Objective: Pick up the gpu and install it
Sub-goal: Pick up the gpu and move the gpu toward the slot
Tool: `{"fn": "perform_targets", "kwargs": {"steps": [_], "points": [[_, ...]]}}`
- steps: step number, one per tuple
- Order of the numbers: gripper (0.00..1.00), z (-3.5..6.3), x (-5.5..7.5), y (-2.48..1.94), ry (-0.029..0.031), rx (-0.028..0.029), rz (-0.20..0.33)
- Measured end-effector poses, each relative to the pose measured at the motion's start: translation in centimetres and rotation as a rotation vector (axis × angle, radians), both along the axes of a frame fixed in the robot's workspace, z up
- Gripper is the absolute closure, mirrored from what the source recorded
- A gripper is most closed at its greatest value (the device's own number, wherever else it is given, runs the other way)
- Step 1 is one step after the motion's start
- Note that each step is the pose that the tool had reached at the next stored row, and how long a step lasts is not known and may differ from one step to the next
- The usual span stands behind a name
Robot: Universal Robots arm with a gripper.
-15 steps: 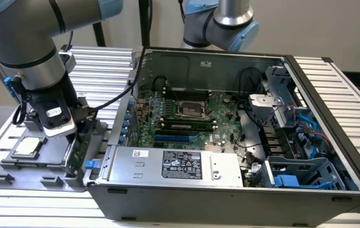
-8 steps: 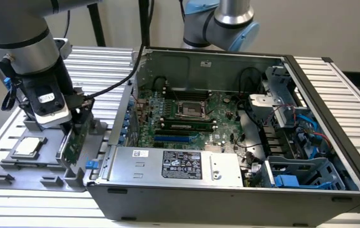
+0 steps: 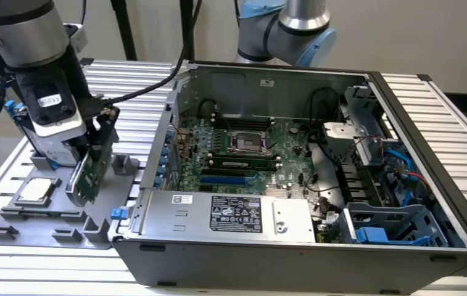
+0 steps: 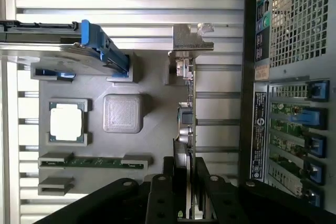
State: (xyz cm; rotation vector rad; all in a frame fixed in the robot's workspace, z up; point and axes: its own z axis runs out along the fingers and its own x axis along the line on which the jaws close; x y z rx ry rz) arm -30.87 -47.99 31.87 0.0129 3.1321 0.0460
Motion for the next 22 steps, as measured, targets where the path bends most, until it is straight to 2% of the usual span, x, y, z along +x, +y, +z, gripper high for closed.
{"fn": "perform_targets", "kwargs": {"steps": [12,22], "points": [[0.73,5.44,1.5,0.0,0.0022,0.0,0.0],[0.73,9.97,5.4,0.0,0.012,0.0,0.0]]}}
